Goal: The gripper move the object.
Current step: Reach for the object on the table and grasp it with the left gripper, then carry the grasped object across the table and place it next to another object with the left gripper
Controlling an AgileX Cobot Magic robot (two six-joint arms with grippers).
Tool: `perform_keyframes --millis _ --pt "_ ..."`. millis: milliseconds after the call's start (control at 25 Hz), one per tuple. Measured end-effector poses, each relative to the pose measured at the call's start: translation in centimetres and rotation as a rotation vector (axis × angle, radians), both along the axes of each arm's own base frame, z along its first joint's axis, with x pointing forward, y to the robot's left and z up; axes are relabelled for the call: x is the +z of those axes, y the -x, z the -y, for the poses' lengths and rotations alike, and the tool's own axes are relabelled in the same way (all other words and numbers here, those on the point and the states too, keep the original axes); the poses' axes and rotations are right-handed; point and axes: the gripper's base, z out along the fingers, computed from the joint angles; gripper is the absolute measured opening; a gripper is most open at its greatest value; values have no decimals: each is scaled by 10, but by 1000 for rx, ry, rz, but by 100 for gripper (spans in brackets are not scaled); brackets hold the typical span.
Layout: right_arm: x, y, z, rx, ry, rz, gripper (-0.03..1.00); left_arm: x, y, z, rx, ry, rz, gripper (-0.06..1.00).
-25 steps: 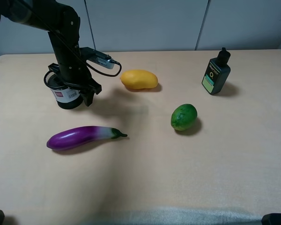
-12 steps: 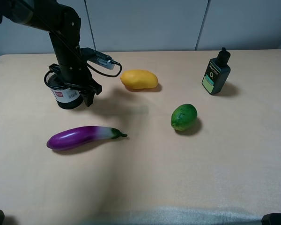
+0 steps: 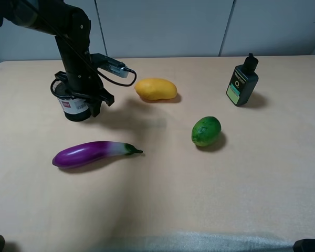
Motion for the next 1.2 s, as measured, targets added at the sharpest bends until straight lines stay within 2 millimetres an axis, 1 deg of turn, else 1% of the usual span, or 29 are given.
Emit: perform_keyframes --millis 80,160,200,240,840,960,1200 --pt "0 0 0 0 0 0 69 0 0 0 0 0 0 38" --pt "0 0 0 0 0 0 69 0 -1 0 -7 -5 8 31" --pt "0 0 0 0 0 0 69 0 -2 -2 -9 -11 10 24" --pt "0 0 0 0 0 0 69 0 -2 -3 -8 -12 11 20" --pt "0 0 0 0 0 0 69 2 -4 -5 15 -30 -17 20" --pt "0 0 0 0 0 0 69 9 -8 -6 52 -39 -30 20" --pt "0 0 0 0 0 1 69 34 -23 -3 75 -29 6 20"
